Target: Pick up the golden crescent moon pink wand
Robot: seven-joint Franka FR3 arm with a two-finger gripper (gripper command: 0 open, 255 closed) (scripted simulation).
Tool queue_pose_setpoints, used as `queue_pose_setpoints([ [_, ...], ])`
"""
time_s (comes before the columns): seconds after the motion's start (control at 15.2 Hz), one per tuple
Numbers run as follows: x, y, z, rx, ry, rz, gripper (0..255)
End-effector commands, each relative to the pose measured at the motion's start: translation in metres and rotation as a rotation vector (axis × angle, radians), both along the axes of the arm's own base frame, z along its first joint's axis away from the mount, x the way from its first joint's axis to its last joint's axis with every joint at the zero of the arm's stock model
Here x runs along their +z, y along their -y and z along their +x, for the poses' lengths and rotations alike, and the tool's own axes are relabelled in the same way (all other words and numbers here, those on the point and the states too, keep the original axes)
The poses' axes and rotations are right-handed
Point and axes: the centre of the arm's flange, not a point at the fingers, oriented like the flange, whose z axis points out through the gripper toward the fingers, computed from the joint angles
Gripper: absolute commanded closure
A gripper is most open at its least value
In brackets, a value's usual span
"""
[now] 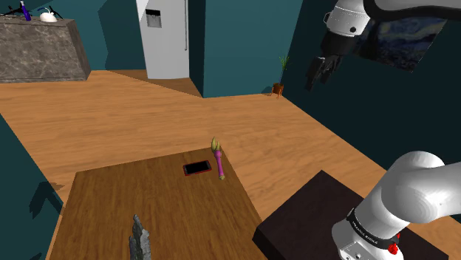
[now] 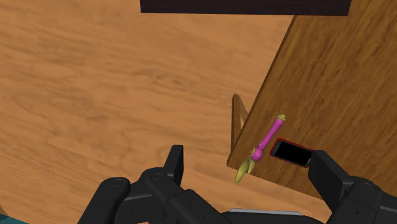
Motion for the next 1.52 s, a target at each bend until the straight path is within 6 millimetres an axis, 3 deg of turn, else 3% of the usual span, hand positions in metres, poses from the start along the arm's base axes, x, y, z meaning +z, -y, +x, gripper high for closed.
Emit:
queue_pose_setpoints([
  [0.0, 0.0, 0.0, 0.0, 0.0, 0.0, 0.0, 0],
  [1.45, -0.237, -0.063, 0.158, -0.004, 0.034, -0.067, 0],
])
